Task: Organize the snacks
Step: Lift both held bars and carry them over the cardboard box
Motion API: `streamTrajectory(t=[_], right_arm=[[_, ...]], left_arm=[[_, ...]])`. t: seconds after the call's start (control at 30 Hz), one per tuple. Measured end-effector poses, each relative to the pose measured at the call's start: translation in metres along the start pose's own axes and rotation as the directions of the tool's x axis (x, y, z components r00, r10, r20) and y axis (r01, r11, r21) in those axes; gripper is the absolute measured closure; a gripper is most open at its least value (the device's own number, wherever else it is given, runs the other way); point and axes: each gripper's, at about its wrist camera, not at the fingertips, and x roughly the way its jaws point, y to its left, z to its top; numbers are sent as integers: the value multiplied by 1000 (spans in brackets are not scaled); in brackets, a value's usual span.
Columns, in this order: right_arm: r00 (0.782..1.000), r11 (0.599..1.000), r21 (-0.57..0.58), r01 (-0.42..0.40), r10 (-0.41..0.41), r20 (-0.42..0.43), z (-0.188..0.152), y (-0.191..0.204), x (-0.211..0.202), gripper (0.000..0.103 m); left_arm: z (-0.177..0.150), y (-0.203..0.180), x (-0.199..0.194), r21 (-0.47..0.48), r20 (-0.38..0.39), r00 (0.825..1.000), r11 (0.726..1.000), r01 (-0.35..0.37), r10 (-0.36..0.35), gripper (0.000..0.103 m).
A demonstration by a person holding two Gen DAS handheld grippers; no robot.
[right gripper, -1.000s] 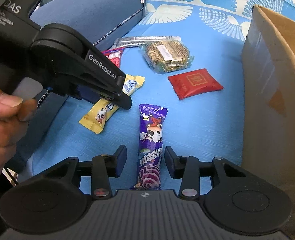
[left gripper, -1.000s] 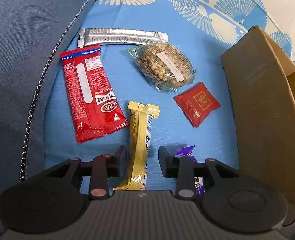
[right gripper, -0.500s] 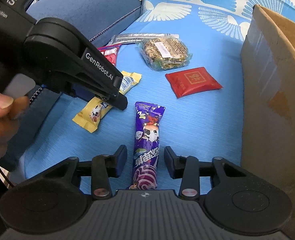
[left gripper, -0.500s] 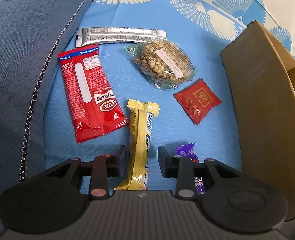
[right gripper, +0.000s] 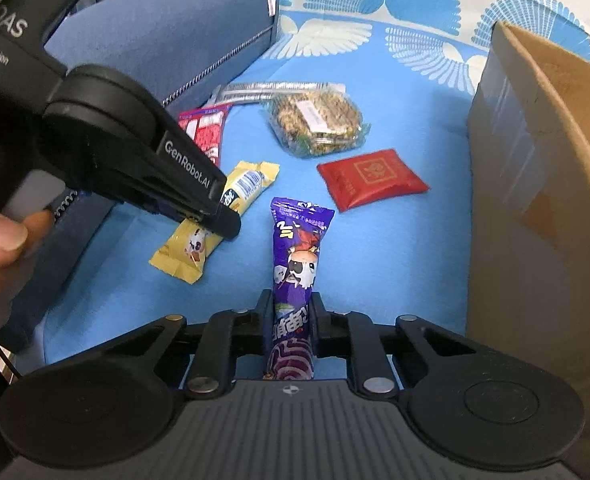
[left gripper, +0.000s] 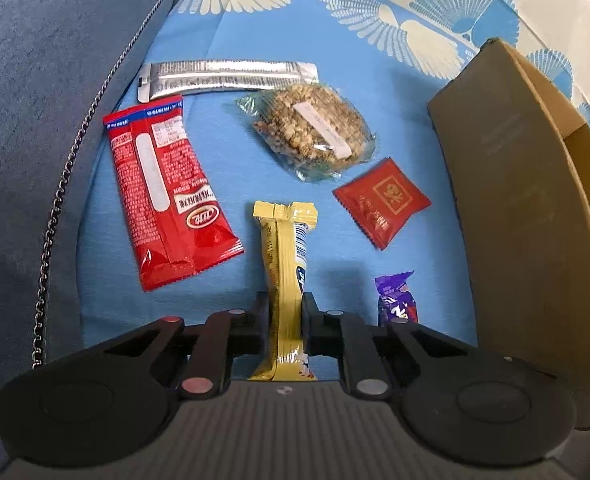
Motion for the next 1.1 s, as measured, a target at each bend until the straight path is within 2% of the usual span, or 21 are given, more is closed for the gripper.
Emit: streamTrajectory(t=[0.33, 1.1], right_arm=[[999, 1000, 21, -1, 1, 43, 2, -3, -13, 85], [993, 1000, 19, -7, 5, 114, 0, -5, -32, 85]], left_arm=[[2, 1, -16, -18, 86, 996, 999, 29, -27, 88], [8, 2, -32, -20, 196, 979, 998, 65, -59, 89]])
